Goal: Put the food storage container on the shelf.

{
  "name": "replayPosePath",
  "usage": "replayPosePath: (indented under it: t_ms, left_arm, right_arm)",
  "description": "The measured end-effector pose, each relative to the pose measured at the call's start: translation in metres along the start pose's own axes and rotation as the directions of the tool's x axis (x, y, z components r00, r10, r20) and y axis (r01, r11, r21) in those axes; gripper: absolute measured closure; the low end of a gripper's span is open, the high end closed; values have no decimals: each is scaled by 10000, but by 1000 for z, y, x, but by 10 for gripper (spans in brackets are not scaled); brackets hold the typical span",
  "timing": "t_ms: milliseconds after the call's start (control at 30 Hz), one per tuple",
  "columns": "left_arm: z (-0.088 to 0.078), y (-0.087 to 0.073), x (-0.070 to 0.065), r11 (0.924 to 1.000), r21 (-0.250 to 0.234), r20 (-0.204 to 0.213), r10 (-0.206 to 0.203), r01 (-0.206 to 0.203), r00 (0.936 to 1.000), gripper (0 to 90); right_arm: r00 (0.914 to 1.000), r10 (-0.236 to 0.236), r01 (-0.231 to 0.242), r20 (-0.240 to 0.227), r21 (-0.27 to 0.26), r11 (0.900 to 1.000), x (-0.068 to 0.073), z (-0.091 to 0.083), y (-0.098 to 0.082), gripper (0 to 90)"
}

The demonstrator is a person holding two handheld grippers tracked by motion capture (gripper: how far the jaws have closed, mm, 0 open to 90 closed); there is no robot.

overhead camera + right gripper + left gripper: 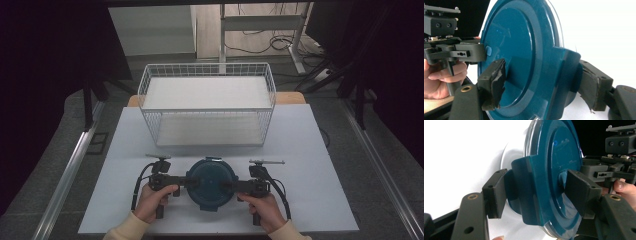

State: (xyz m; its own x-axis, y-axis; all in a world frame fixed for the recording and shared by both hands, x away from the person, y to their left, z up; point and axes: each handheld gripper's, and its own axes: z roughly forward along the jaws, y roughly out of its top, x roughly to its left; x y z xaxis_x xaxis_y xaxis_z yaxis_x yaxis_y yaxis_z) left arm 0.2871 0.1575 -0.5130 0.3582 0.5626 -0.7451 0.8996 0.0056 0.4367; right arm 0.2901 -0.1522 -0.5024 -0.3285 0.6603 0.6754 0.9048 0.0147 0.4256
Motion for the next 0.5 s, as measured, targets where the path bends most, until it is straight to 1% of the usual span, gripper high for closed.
replayPosePath:
  t_ms: [67,100,133,200,300,367,467,500]
  left_arm:
    - [0,-1,-1,9999,-55,12,101,-101,9999,369]
    - [0,-1,-2,9999,-111,26,71,-71,10000,372]
    - [-2,-1,-1,9997,-47,17,242,-242,9997,375]
    - [-3,-1,-2,9996,-79,24,261,-261,9997,384]
    - [-5,-2,-5,9994,-169,27,313,-312,9995,402]
    - [-6,-3,-8,9988,-202,-41,444,-445,9990,411]
    - [-5,-3,-11,9985,-186,-46,516,-517,9987,414]
    - [-5,-3,-12,9983,-203,-25,545,-545,9985,415]
  right_arm:
    - [10000,0,0,-14,-38,10000,0,-2,-1,299]
    - [10000,33,-33,-30,-53,10000,0,-3,-1,304]
    - [10000,32,-32,-43,-70,10000,-1,-3,-1,308]
    - [10000,70,-71,-57,-109,9999,0,-5,-1,315]
    - [9999,-104,104,-26,-127,9999,2,-7,-1,324]
    - [9999,-127,127,-21,-136,9998,3,-9,0,332]
    - [9995,-322,324,77,-241,9992,5,-11,1,333]
    - [9989,-461,464,131,-291,9985,5,-13,1,333]
